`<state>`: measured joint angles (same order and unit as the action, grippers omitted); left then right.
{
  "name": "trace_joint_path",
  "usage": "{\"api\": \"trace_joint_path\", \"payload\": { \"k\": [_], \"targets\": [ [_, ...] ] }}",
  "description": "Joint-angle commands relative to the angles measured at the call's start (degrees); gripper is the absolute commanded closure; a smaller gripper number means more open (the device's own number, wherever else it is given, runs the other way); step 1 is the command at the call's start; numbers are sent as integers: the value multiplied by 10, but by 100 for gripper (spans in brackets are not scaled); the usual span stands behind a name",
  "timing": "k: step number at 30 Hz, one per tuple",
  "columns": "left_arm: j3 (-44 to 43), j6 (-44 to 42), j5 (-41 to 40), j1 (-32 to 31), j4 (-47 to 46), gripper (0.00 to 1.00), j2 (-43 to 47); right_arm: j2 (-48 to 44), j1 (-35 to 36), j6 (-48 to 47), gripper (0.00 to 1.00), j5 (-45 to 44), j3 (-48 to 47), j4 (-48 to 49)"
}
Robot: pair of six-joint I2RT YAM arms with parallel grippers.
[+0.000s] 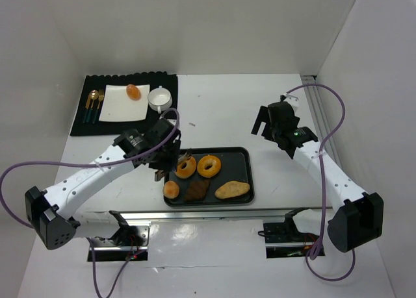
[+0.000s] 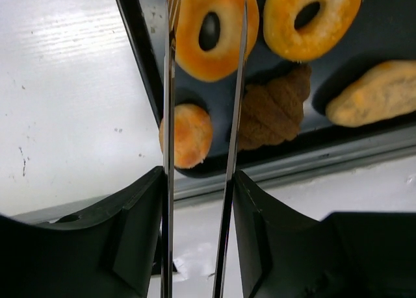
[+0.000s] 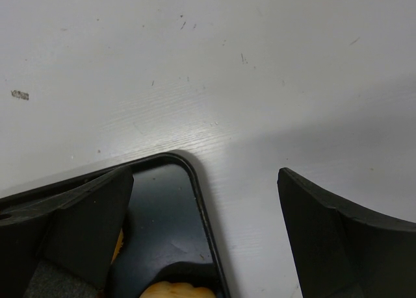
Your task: Place the bread
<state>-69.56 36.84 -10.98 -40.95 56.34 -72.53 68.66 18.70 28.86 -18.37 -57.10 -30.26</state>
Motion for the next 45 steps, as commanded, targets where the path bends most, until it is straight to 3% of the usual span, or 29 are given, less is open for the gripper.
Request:
{"api": "trace_joint_path", "payload": {
  "k": [1, 11, 42, 45],
  "targets": [
    [-14, 31, -15, -34, 38, 44, 35, -11, -3, 0, 1, -4, -26, 9],
    [-45, 50, -60, -128, 96, 45, -1, -16, -3, 5, 1, 6, -26, 10],
    [-55, 30, -92, -149, 64, 46, -90, -33, -3, 5, 1, 1, -3, 10],
    [-55, 36, -108, -149, 81, 52, -96, -33, -3, 5, 1, 1, 2, 10]
  ]
}}
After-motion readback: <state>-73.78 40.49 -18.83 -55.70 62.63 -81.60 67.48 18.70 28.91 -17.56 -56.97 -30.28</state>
